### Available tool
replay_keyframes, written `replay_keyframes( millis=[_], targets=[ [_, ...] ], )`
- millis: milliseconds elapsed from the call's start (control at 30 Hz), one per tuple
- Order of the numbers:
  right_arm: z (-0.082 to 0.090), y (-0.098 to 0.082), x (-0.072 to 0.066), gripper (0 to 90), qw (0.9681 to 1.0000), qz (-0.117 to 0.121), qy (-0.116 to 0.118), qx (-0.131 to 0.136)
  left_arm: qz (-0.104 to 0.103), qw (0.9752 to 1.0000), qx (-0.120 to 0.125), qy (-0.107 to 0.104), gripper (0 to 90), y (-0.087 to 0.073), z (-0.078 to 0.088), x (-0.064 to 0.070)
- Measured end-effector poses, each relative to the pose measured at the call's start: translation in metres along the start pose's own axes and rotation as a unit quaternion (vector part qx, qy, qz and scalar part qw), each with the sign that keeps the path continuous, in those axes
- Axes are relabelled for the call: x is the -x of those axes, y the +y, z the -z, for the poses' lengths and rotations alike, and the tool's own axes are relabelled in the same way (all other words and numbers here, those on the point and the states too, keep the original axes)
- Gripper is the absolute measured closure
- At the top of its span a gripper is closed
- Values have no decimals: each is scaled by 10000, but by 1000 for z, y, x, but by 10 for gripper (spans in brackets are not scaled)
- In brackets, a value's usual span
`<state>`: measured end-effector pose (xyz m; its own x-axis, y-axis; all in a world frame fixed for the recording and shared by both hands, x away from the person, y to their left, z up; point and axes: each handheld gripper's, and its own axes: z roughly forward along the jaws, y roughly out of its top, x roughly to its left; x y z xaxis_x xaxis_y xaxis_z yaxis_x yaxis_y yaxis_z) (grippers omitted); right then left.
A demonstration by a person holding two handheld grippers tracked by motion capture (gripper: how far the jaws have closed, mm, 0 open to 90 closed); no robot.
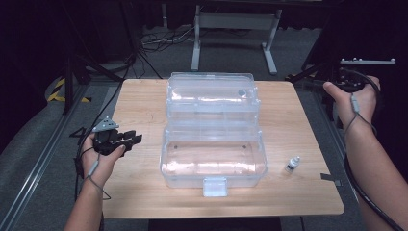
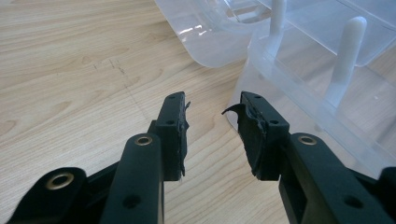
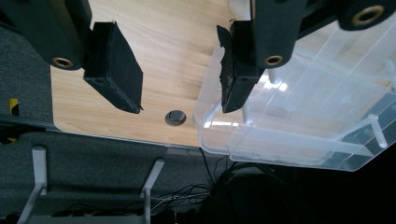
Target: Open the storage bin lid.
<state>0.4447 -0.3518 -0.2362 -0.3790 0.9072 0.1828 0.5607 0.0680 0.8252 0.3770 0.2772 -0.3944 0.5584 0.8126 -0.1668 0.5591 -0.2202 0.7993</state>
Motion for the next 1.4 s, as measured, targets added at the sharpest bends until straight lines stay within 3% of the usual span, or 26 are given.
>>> replay_keyframes(
  millis=[367, 533, 800, 967, 1200, 1267, 1333, 1367, 1400],
  targets=[
    [22, -25, -1, 415, 9988, 347, 129, -313, 20, 10000, 16, 45, 622, -1, 4, 2],
    [23, -36, 2, 412, 9957, 602, 385, -591, 35, 10000, 1, 52, 620, -2, 4, 1],
    [26, -47, 6, 408, 9930, 736, 462, -796, 22, 10000, -17, 61, 618, -3, 4, 2],
    [28, -53, 5, 410, 9896, 918, 596, -935, 73, 9999, -17, 78, 612, -4, 4, 1],
    [29, -55, 1, 403, 9790, 1439, 760, -1225, 71, 9998, -67, 152, 609, -8, 8, 4],
    [28, -55, -1, 427, 9745, 1580, 835, -1359, 73, 9998, -108, 176, 608, -11, 10, 5],
    [25, -56, -2, 431, 9672, 1823, 908, -1515, 89, 9996, -136, 214, 607, -15, 13, 5],
    [25, -56, -2, 431, 9672, 1823, 908, -1515, 89, 9996, -136, 214, 607, -15, 13, 5],
    [24, -55, -3, 438, 9614, 2022, 919, -1626, 109, 9996, -151, 234, 607, -16, 15, 6]
  ],
)
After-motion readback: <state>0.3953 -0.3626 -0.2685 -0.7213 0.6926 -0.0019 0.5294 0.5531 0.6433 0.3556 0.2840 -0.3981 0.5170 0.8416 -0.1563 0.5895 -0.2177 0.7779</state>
